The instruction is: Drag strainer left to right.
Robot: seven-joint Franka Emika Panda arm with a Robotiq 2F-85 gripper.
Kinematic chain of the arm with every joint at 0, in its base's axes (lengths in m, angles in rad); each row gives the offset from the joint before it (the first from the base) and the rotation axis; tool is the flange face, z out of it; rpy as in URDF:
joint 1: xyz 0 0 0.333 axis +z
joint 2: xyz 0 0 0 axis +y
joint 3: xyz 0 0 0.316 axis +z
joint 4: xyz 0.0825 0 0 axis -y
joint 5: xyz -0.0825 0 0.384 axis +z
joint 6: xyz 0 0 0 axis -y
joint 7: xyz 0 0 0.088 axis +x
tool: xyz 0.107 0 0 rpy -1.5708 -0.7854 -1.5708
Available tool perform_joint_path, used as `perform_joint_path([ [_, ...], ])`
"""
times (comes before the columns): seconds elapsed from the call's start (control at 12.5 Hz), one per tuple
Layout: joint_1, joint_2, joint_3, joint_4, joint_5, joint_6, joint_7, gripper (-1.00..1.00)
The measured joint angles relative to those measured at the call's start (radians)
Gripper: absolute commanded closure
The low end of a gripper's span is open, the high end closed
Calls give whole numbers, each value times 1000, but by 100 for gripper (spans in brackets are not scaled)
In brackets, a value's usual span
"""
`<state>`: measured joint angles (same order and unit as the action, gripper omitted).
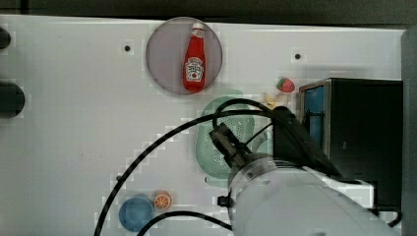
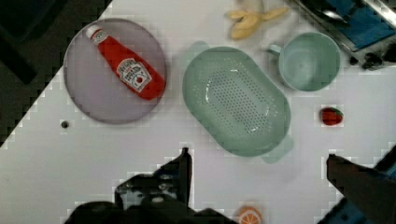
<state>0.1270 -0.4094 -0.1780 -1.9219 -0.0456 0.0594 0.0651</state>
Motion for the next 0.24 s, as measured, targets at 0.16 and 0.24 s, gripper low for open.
perform_joint_path([
  [0.16,-4,16,-5,-10,-19,-3,-6,-100],
  [0.24,-10,39,-4,-11,-29,-12,-6,-100],
])
